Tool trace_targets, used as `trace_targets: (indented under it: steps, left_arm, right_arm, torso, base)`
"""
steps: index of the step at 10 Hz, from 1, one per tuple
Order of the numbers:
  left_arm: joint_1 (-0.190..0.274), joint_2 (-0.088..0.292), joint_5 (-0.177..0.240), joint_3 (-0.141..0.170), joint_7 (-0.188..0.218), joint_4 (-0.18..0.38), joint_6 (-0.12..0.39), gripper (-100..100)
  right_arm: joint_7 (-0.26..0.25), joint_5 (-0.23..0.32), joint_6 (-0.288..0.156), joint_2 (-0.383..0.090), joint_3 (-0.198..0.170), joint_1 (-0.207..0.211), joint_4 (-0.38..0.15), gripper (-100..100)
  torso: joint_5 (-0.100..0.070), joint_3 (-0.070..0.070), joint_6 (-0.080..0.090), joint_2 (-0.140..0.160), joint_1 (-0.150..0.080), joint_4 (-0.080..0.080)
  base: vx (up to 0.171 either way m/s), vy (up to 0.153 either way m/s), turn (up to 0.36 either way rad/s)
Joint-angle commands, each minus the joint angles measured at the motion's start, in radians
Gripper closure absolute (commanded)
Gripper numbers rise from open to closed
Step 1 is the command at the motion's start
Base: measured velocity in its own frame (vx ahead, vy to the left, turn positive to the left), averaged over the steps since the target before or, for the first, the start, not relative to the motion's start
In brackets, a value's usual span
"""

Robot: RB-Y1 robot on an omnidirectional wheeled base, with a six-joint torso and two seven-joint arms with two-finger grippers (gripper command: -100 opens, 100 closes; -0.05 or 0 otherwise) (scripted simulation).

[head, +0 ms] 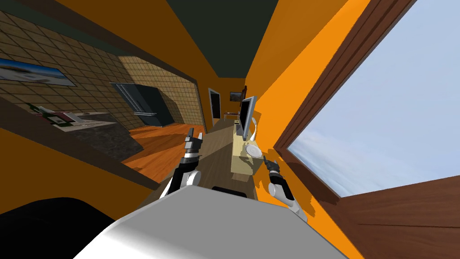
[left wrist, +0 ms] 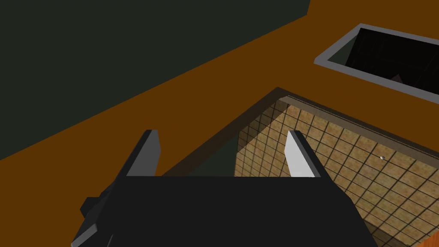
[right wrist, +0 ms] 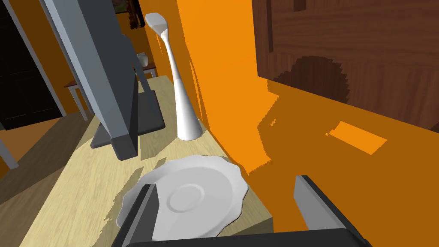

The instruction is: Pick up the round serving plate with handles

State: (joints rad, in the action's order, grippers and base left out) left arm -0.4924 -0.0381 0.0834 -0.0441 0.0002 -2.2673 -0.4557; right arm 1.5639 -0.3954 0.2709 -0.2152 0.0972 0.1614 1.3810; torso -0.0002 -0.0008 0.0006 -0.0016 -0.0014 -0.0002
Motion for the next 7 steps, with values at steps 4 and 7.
trace_targets:
  steps: [4,7]
  left_arm:
    - [0.000,0.000,0.000,0.000,0.000,0.000,0.000,0]
    - [0.000,0.000,0.000,0.000,0.000,0.000,0.000,0]
  right_arm:
    - [0.126,-0.049,-0.024,0.016,0.015,-0.019,-0.059,-100]
    - [0.213,-0.119,-0.049,0.030,0.036,-0.045,-0.141,-100]
  torso:
    - [0.000,0.000,0.000,0.000,0.000,0.000]
    - [0.000,0.000,0.001,-0.001,0.000,0.000]
  base:
    - [0.017,-0.005,0.071]
    - [0.034,-0.010,0.092]
